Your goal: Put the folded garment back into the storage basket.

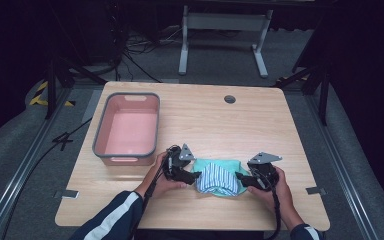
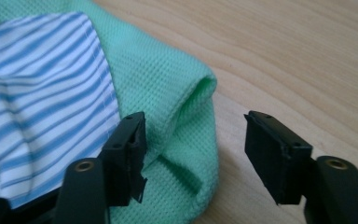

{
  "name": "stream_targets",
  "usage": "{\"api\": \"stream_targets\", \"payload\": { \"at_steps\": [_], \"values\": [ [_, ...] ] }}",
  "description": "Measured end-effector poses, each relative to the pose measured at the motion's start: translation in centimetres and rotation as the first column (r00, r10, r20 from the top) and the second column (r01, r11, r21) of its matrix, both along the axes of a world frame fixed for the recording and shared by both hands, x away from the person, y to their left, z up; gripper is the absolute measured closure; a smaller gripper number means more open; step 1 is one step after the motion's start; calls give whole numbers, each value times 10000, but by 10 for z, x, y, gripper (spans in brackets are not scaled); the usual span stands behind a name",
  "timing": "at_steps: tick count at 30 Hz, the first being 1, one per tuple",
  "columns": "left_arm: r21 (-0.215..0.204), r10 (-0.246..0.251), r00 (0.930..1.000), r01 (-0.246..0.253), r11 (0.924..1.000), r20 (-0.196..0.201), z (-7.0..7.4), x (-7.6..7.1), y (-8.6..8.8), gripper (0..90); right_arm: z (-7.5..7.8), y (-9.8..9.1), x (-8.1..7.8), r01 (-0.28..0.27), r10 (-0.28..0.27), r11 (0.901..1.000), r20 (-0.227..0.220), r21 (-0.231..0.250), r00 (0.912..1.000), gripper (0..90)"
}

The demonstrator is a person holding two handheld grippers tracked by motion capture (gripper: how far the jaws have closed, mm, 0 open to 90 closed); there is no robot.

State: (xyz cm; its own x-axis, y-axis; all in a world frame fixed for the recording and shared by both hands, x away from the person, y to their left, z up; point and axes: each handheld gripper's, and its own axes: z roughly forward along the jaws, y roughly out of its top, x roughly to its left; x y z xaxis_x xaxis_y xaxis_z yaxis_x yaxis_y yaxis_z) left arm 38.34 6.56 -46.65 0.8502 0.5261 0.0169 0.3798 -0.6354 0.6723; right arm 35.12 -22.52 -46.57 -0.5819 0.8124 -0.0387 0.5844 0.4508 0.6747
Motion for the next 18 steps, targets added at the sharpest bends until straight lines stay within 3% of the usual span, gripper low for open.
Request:
{"api": "stream_targets", "payload": {
  "at_steps": [1,2,4,8,11,13,15,16,18],
  "values": [
    [185,-64,9997,69,9998,-247,-7,1,-2,229,-2,1,-1,106,-106,9999,-39,65,9999,346],
    [185,-64,9997,69,9998,-247,-7,1,-2,218,-2,1,-1,106,-106,9999,-39,65,9999,346],
    [-115,66,9985,-73,9999,-545,-10,2,0,215,-4,3,-2,166,-166,9998,-87,76,9998,338],
    [-410,-31,9991,14,9992,-432,-14,3,4,194,-7,8,-5,-14,14,10000,64,-63,10000,342],
    [-446,-139,9991,121,9989,-401,-14,3,4,196,-9,4,-5,57,-55,9995,-86,309,9999,363],
    [-583,-553,9977,529,9969,-404,-14,2,5,278,-11,1,-5,30,-22,9980,-142,630,9999,399],
    [-583,-613,9973,589,9966,-404,-13,1,5,342,-11,1,-6,-50,58,9974,-103,725,9999,448],
    [-710,-900,9947,863,9937,-504,-12,0,5,421,-9,4,-8,-300,314,9970,-177,707,9994,558],
    [-858,-1045,9929,994,9913,-571,-12,-1,5,516,-8,5,-8,-449,469,9966,-273,696,9985,606]
  ]
}}
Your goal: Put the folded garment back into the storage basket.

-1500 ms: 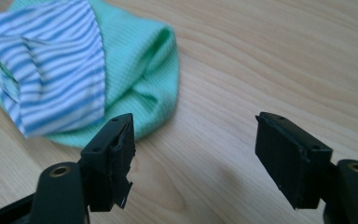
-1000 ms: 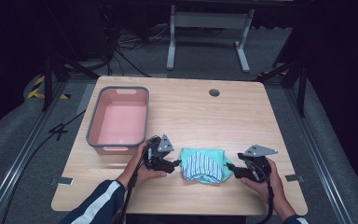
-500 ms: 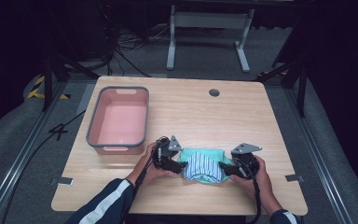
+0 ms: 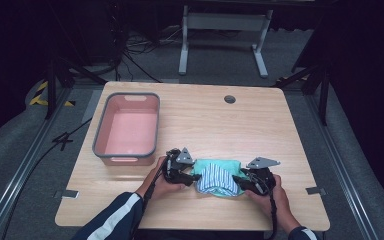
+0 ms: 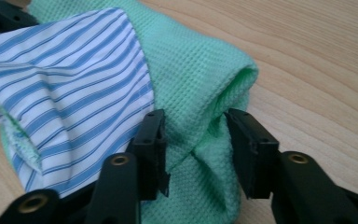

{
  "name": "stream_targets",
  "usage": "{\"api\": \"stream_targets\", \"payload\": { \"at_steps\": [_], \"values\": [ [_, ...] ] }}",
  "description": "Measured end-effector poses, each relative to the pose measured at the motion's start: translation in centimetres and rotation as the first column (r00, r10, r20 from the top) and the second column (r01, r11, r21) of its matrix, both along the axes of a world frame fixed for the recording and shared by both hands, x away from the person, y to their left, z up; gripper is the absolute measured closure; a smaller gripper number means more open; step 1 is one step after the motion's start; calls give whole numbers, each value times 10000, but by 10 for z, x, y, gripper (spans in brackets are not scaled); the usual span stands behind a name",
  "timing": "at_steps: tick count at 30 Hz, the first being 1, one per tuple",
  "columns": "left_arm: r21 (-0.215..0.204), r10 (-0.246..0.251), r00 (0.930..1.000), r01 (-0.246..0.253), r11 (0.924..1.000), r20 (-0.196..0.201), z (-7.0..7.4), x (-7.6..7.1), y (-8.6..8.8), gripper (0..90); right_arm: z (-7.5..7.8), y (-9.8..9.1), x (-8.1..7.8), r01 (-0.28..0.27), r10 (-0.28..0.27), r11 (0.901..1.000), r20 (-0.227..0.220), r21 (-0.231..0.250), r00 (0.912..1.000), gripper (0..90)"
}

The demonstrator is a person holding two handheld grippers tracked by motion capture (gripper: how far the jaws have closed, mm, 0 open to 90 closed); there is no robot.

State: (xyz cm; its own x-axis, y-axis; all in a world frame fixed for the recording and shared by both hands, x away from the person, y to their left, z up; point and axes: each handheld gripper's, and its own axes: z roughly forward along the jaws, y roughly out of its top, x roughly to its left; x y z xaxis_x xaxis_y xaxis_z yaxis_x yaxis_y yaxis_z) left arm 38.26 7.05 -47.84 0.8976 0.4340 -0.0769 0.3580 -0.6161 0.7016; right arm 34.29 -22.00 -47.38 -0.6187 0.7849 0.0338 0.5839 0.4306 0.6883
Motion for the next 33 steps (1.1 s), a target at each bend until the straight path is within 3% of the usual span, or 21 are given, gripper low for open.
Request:
{"api": "stream_targets", "payload": {
  "at_steps": [2,6,13,19,27,33],
  "values": [
    [-67,-166,9998,165,9998,-107,0,0,0,623,0,0,0,-55,55,10000,-51,47,10000,654],
    [-320,-415,9985,403,9987,-354,-1,1,0,743,1,1,-1,-265,267,9995,-118,163,9996,755],
    [-258,-375,9979,361,9990,-523,1,0,-2,777,2,2,-2,-252,254,9996,-160,138,9995,800],
    [183,-412,9991,414,9990,-116,8,-5,-6,815,8,1,-3,-273,271,9995,95,168,9996,811],
    [64,-581,9982,580,9983,150,19,-7,-8,825,15,-3,-5,-150,136,9985,272,526,9995,812],
    [-139,-397,9981,404,9991,474,30,-6,-7,825,27,-4,-7,-172,127,9969,601,763,9981,812]
  ]
}}
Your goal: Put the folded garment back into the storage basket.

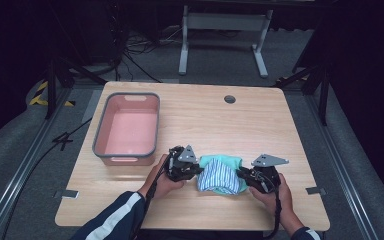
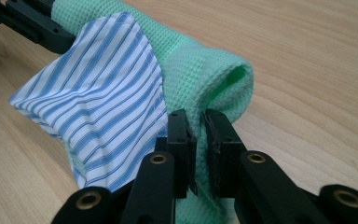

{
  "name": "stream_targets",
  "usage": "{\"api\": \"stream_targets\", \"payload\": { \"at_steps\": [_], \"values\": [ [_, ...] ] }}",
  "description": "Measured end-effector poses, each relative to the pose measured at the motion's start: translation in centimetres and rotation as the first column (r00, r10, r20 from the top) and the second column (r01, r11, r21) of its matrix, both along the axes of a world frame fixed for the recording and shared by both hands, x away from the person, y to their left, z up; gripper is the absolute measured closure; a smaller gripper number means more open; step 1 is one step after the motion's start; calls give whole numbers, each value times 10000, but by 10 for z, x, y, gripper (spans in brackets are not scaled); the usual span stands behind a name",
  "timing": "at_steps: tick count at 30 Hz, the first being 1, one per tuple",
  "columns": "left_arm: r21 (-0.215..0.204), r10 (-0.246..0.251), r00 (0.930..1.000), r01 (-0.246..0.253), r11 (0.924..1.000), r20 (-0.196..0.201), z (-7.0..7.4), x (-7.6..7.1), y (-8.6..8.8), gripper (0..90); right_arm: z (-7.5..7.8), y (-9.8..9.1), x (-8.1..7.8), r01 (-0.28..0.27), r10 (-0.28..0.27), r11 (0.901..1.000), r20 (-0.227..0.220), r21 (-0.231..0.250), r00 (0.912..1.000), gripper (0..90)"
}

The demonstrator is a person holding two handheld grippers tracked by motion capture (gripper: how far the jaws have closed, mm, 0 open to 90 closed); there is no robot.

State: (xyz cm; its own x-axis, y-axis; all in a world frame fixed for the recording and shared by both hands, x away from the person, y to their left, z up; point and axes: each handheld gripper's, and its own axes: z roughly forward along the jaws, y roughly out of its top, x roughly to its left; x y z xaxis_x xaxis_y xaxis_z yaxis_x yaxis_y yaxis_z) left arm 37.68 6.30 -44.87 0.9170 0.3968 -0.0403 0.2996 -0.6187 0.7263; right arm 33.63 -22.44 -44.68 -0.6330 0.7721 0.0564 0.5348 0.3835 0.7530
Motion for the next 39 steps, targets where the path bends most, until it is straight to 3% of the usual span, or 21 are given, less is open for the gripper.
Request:
{"api": "stream_targets", "payload": {
  "at_steps": [12,20,32,39],
  "values": [
    [-195,232,9995,-227,9996,228,27,3,7,825,21,7,5,-25,10,9996,550,265,9985,814],
    [-91,196,9967,-189,9998,783,44,2,9,825,38,14,6,-184,159,9995,912,271,9957,814],
    [-168,455,9917,-438,9989,1204,62,8,19,826,53,23,13,-351,326,9992,1245,177,9917,815],
    [-564,818,9863,-744,9956,1432,79,12,31,826,70,30,20,-432,383,9987,1538,285,9874,815]
  ]
}}
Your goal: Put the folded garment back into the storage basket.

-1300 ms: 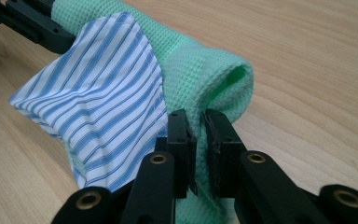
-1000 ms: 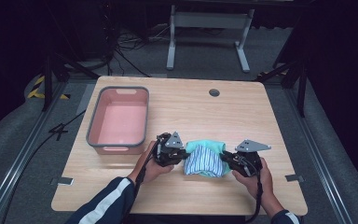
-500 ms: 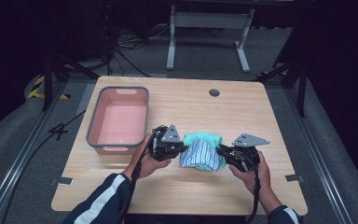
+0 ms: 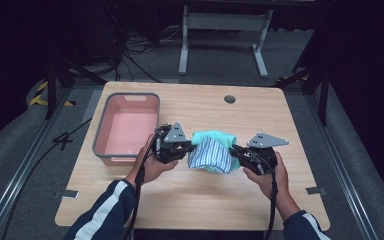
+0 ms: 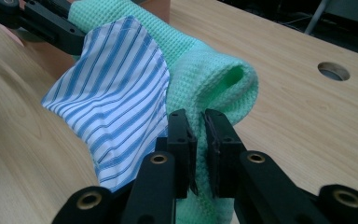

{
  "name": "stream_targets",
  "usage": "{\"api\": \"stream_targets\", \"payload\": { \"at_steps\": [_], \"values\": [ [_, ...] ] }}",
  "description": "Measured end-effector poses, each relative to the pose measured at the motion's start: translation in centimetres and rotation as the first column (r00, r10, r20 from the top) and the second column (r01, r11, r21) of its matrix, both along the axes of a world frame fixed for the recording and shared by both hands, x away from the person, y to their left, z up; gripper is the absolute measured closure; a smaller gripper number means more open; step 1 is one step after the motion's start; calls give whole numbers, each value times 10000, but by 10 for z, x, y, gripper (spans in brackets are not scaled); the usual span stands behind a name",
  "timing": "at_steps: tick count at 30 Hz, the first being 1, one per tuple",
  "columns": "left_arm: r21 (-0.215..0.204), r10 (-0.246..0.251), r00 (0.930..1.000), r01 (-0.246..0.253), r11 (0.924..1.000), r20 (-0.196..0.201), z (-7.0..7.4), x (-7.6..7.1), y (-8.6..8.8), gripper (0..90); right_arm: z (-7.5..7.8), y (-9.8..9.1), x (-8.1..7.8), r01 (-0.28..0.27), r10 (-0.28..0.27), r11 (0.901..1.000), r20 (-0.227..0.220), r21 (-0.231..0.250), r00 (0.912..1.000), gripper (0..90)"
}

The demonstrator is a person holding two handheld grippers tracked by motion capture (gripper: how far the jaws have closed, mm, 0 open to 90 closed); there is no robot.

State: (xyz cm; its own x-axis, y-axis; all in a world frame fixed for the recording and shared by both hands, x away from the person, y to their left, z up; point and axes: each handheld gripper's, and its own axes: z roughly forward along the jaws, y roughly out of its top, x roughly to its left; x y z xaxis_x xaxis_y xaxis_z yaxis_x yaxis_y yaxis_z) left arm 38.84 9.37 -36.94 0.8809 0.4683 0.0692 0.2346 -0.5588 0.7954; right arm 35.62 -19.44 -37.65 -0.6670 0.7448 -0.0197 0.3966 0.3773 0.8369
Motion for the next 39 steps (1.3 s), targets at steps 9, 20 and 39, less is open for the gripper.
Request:
{"api": "stream_targets", "payload": {
  "at_steps": [9,20,39],
  "values": [
    [-506,300,9994,-292,9983,144,16,1,15,827,18,12,7,-130,129,9999,274,25,9995,814],
    [-816,916,9953,-887,9927,328,27,8,38,827,34,33,20,-362,349,9990,509,250,9981,814],
    [-1040,1846,9816,-1787,9784,491,35,11,79,828,46,78,42,-897,875,9954,630,342,9942,814]
  ]
}}
